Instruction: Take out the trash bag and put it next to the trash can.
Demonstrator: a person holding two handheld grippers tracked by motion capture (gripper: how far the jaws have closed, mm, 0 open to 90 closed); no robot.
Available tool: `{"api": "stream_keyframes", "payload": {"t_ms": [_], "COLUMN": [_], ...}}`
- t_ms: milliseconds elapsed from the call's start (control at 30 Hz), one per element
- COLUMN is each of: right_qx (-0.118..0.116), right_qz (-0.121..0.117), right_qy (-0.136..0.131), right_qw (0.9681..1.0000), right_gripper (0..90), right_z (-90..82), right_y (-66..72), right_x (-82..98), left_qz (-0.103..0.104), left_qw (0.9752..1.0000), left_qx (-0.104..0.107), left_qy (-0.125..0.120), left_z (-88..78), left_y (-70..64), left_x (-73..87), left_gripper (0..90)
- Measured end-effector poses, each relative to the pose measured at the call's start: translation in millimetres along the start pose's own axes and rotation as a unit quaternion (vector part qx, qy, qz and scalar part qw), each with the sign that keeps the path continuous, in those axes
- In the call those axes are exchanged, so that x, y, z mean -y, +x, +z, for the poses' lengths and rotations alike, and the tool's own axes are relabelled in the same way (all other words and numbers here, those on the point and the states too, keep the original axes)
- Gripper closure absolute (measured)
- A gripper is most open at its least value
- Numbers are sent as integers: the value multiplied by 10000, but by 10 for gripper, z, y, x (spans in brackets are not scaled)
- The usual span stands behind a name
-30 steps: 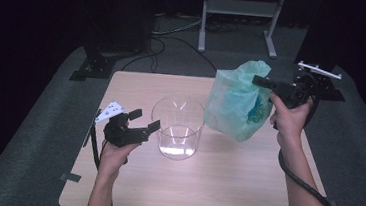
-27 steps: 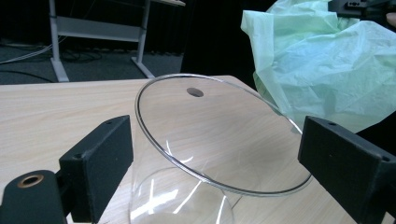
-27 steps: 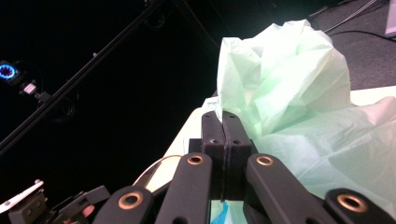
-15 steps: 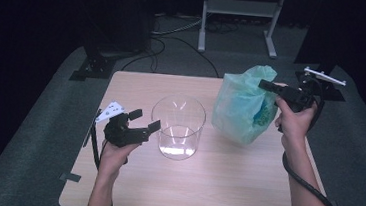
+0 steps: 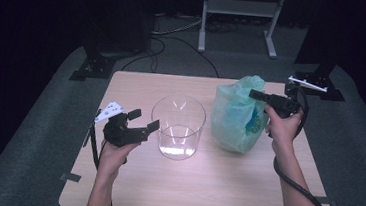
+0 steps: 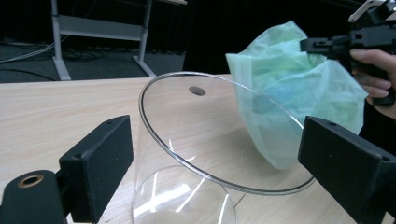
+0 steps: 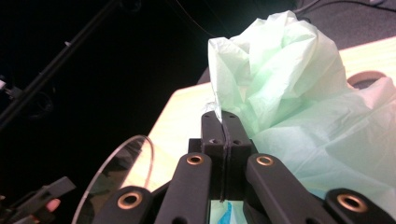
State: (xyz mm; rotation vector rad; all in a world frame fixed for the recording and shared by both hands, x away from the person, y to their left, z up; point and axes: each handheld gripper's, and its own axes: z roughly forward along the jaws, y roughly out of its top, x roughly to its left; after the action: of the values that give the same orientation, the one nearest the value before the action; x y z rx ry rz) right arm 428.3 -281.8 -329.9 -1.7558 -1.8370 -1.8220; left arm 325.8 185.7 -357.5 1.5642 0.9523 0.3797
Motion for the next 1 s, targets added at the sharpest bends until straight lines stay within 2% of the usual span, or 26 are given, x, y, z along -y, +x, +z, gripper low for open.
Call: {"api": "stream_keyframes", "payload": {"t_ms": [567, 833, 1000], "right_qx": [293, 441, 457], "right_qz": [-190, -341, -365], "right_qy": [444, 696, 774], "right_qw": [9984, 9960, 9953], "right_gripper": [900, 900, 869], "right_z": [563, 716, 735], "right_y": [-31, -85, -129], "right_x": [285, 392, 427], "left_qz": [-35, -32, -39], "left_qw": [10000, 10000, 10000], "left_qx": [-53, -61, -71], "left_qy": [3, 33, 48], "left_z": [-12, -10, -7], "left_y": [30, 35, 43], "left_x": [10, 16, 22], "left_gripper": [92, 92, 92]}}
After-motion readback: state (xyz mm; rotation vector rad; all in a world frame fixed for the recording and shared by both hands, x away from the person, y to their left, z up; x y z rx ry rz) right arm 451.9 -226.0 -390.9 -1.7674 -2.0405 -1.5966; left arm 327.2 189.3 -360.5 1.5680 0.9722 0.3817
